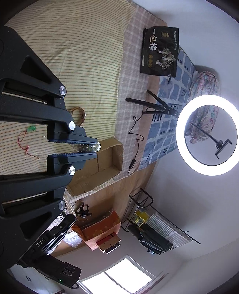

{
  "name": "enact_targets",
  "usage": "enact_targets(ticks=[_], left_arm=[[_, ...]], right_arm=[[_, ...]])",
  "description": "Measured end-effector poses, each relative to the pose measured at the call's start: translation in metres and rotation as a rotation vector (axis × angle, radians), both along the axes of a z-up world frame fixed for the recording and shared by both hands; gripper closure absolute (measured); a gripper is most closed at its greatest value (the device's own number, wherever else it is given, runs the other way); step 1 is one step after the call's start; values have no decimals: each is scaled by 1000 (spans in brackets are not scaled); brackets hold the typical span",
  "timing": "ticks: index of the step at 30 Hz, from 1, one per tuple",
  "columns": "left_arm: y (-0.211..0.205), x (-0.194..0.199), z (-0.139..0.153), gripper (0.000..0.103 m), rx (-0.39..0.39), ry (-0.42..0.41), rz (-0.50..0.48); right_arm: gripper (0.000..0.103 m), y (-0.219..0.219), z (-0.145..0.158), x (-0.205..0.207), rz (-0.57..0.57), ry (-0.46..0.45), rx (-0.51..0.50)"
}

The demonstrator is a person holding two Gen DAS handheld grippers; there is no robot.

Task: Organize jewelry
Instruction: 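Carry the pearl necklace in the left tool while the right tool carries the pearl strand to the box, then open the left tool over the box while the right tool releases the pearl strand inside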

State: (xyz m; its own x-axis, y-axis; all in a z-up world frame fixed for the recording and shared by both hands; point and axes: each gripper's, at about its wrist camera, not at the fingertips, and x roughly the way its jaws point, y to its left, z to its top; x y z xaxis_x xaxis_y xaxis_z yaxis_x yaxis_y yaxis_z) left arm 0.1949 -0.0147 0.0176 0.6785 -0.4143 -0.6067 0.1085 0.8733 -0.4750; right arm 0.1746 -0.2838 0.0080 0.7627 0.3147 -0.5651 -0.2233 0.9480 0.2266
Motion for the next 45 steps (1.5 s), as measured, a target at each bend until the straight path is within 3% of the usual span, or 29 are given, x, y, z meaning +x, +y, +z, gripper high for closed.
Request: enact_targets(ticks=[7, 16, 27, 38, 40, 42, 45], left_arm=[[-42, 44, 9, 97, 38, -27, -44], [-101, 97, 16, 97, 49, -52, -136], [-154, 149, -32, 97, 65, 43, -186], [-159, 162, -59, 97, 100, 94, -158], [-156, 163, -58, 92, 104, 95, -156], [-153, 160, -57, 76, 119, 87, -149], [-147, 156, -54, 74, 129, 80, -143]], right_arm=[[97, -18, -6, 33, -51, 10, -2], [97, -50, -35, 64, -126, 81, 32], [97, -65, -71, 81, -156, 166, 36], [96, -69, -81, 80, -158, 200, 5], [88, -71, -81, 80, -163, 206, 4], [52, -71, -79, 78, -169, 204, 9], [48, -70, -75, 73, -172, 184, 0]])
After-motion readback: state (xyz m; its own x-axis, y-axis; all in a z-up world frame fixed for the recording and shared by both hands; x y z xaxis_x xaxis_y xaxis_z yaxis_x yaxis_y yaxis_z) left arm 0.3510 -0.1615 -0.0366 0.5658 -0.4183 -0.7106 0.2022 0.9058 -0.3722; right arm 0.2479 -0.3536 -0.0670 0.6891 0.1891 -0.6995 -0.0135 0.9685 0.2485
